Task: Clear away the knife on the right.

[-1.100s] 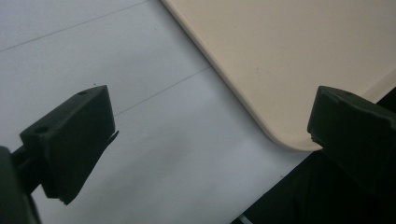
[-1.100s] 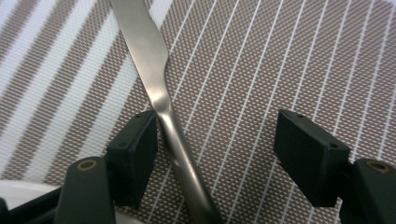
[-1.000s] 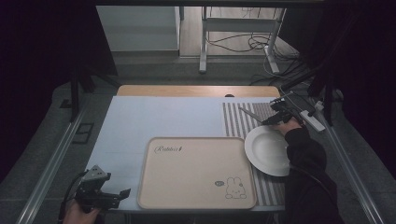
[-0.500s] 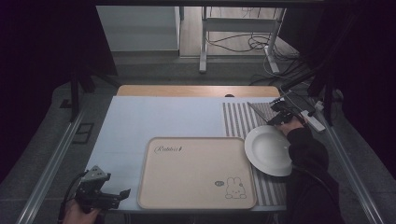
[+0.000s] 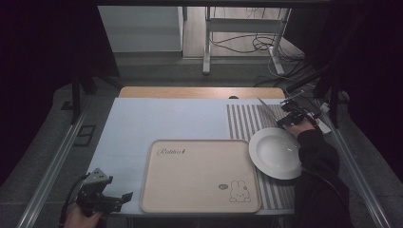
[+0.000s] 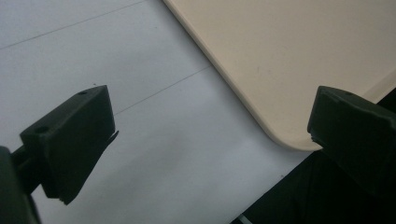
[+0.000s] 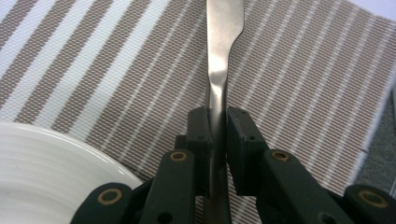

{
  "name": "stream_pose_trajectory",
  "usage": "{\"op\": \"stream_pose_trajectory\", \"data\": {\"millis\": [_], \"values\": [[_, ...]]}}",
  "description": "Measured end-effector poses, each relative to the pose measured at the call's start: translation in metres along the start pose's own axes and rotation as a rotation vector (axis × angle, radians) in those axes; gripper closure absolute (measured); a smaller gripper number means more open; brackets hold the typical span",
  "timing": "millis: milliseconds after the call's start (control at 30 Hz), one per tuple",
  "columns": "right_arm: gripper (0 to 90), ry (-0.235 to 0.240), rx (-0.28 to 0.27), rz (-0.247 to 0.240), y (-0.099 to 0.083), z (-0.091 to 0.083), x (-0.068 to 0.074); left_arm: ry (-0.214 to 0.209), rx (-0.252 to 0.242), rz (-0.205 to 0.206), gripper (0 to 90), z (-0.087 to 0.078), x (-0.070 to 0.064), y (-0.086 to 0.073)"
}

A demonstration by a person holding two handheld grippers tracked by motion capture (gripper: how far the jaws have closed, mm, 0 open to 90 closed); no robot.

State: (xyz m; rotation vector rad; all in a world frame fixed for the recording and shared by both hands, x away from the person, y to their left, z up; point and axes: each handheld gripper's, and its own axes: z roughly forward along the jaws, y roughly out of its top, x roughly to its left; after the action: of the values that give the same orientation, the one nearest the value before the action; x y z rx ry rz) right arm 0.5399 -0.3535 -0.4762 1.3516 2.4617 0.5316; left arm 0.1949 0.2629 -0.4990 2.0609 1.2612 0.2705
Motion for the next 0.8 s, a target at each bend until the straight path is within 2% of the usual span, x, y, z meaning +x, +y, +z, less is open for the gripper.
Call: {"op": "stream_pose_trajectory", "data": {"millis": [333, 567, 800], "values": [[80.4, -0.016, -0.027, 0.017, -0.004, -0.015, -0.009, 0.000, 0.004, 0.004, 1.7, 0.001, 0.000, 0.001], [80.4, -0.029, -0.018, 0.005, -0.002, -0.024, -0.011, 0.001, 0.004, 0.004, 1.7, 0.001, 0.000, 0.001], [80.4, -0.021, -0.011, 0.004, 0.000, -0.039, -0.015, -0.003, -0.001, -0.004, 1.6, 0.000, 0.001, 0.000]]}}
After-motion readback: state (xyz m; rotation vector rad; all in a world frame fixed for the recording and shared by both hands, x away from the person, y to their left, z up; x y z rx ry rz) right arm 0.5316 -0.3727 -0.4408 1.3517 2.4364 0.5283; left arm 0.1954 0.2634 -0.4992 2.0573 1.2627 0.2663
